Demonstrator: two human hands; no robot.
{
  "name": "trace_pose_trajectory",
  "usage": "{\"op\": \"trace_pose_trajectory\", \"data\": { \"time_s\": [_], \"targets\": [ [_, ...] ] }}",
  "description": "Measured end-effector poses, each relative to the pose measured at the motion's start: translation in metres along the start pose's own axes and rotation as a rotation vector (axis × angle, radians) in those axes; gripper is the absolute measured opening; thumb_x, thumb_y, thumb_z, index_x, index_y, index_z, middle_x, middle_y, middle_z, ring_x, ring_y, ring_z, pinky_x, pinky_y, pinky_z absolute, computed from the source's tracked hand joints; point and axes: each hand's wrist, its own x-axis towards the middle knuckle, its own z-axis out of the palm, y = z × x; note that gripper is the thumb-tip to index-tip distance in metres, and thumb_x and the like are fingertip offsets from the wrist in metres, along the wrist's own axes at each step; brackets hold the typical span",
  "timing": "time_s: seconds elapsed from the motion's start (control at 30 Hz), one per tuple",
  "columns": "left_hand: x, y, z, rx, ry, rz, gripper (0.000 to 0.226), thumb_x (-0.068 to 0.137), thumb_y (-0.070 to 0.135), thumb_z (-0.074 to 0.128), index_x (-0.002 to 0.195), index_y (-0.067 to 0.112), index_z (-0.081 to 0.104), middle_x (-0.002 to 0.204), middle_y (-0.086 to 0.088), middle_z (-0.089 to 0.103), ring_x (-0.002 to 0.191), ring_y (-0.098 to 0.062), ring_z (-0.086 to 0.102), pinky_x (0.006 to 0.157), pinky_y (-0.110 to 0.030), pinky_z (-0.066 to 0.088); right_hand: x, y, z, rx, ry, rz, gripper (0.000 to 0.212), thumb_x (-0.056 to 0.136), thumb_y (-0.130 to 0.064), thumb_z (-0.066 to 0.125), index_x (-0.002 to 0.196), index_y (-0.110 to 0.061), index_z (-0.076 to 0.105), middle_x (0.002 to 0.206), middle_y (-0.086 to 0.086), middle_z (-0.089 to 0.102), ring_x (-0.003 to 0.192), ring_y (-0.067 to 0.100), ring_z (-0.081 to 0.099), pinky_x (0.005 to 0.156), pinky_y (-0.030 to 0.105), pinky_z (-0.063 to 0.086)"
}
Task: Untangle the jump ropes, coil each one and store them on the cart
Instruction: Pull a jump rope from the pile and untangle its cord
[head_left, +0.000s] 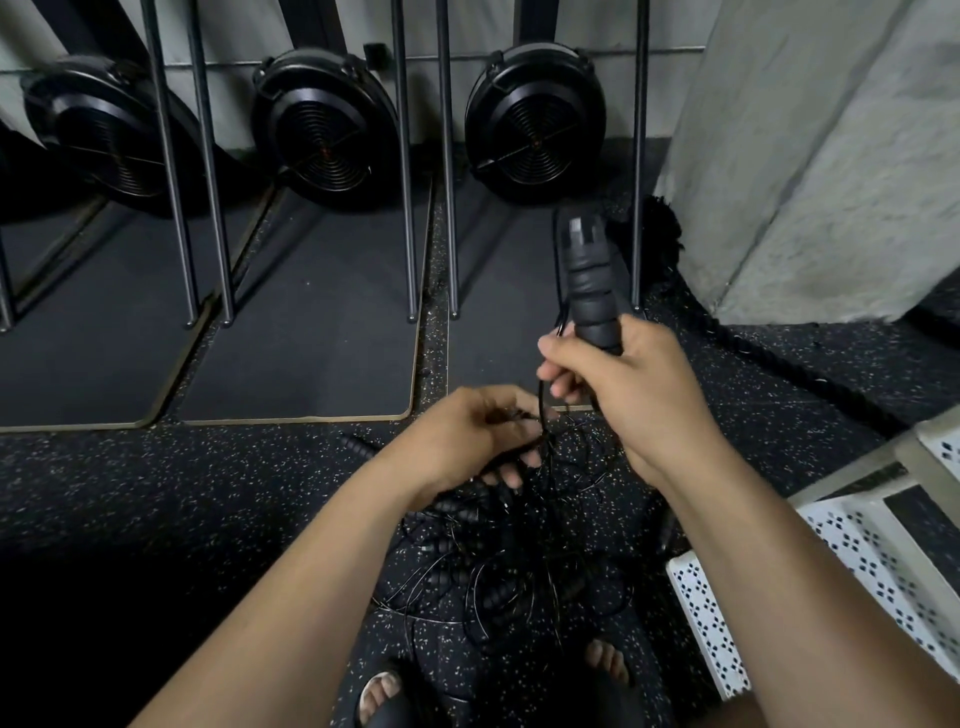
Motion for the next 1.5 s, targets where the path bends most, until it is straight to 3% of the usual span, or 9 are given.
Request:
{"op": "trace_pose_trajectory", "data": {
  "time_s": [0.13, 0.23, 0.37, 0.53, 0.87, 1.0, 1.17, 1.33, 1.5],
  "targets": [
    [0.003, -0.003, 0.005, 0.036, -0.011, 0.023, 0.015, 0.107, 0.023, 0.066, 0.113, 0.017, 0.078, 0.087, -0.001, 0.076, 0.074, -0.016, 0.070, 0.060, -0.023, 0.054, -0.004, -0.010, 0.001, 0.163, 0.035, -0.052, 0.009, 0.096, -0.006, 0.075, 0.089, -0.009, 0.070, 0.073, 0.008, 0.074, 0.063, 0.019, 0.063, 0.059, 0.027, 0.050],
    [0.008, -0.009, 0.001, 0.324, 0.107, 0.121, 0.008, 0.099, 0.039, 0.075, 0.093, 0.034, 0.079, 0.095, 0.012, 0.075, 0.088, -0.006, 0.070, 0.085, -0.027, 0.055, -0.007, -0.019, -0.001, 0.294, 0.039, -0.086, 0.007, 0.098, -0.007, 0.071, 0.092, -0.008, 0.069, 0.074, 0.006, 0.072, 0.065, 0.017, 0.064, 0.061, 0.027, 0.050],
    [0.008, -0.009, -0.003, 0.426, 0.210, 0.215, 0.013, 0.096, 0.041, 0.077, 0.092, 0.029, 0.079, 0.089, 0.012, 0.072, 0.084, -0.006, 0.067, 0.082, -0.028, 0.055, -0.007, -0.023, -0.007, 0.407, 0.009, -0.070, 0.008, 0.100, -0.008, 0.070, 0.105, -0.002, 0.069, 0.084, 0.010, 0.074, 0.072, 0.019, 0.065, 0.064, 0.028, 0.051],
    [0.007, -0.006, -0.005, 0.464, 0.311, 0.373, 0.020, 0.098, 0.032, 0.078, 0.084, 0.020, 0.074, 0.067, 0.011, 0.060, 0.063, -0.002, 0.048, 0.061, -0.019, 0.039, -0.002, -0.001, -0.013, -0.043, -0.094, 0.032, 0.019, 0.095, -0.004, 0.074, 0.114, -0.011, 0.075, 0.086, 0.012, 0.081, 0.068, 0.017, 0.067, 0.063, 0.029, 0.052],
    [0.000, 0.015, -0.010, 0.158, 0.475, 0.374, 0.022, 0.099, 0.025, 0.076, 0.081, 0.015, 0.071, 0.078, -0.007, 0.072, 0.074, -0.025, 0.065, 0.072, -0.040, 0.051, 0.002, 0.020, -0.002, -0.274, -0.215, 0.166, 0.009, 0.090, -0.012, 0.081, 0.098, -0.011, 0.076, 0.078, 0.003, 0.077, 0.065, 0.011, 0.063, 0.067, 0.031, 0.052],
    [-0.002, 0.017, -0.010, 0.045, 0.452, 0.395, 0.020, 0.100, 0.018, 0.075, 0.086, 0.005, 0.072, 0.082, -0.013, 0.076, 0.080, -0.035, 0.070, 0.076, -0.039, 0.055, 0.000, 0.017, 0.001, -0.289, -0.221, 0.133, 0.011, 0.090, -0.021, 0.084, 0.092, -0.014, 0.075, 0.074, -0.001, 0.074, 0.064, 0.010, 0.062, 0.067, 0.031, 0.052],
    [-0.005, 0.020, -0.006, -0.051, 0.429, 0.414, 0.016, 0.103, 0.015, 0.071, 0.092, 0.002, 0.073, 0.085, -0.010, 0.077, 0.073, -0.004, 0.064, 0.071, -0.016, 0.048, 0.002, 0.018, 0.003, -0.353, -0.158, 0.047, 0.010, 0.090, -0.021, 0.082, 0.088, -0.016, 0.074, 0.078, 0.002, 0.079, 0.061, 0.010, 0.065, 0.068, 0.035, 0.053],
    [0.001, 0.008, -0.011, -0.061, 0.274, 0.334, 0.017, 0.098, -0.001, 0.068, 0.105, 0.013, 0.076, 0.104, -0.011, 0.079, 0.098, -0.022, 0.075, 0.090, -0.033, 0.057, 0.001, 0.013, -0.004, -0.234, -0.076, 0.050, 0.008, 0.091, -0.016, 0.081, 0.092, -0.014, 0.073, 0.078, 0.007, 0.079, 0.061, 0.013, 0.063, 0.058, 0.028, 0.049],
    [0.007, -0.004, 0.000, 0.036, 0.098, 0.314, 0.009, 0.094, 0.000, 0.077, 0.103, 0.001, 0.074, 0.103, -0.022, 0.075, 0.094, -0.018, 0.067, 0.101, -0.048, 0.057, -0.001, 0.006, -0.002, -0.078, -0.085, -0.006, 0.010, 0.093, -0.013, 0.080, 0.094, -0.007, 0.071, 0.075, 0.008, 0.077, 0.062, 0.016, 0.064, 0.056, 0.029, 0.047]
  ]
}}
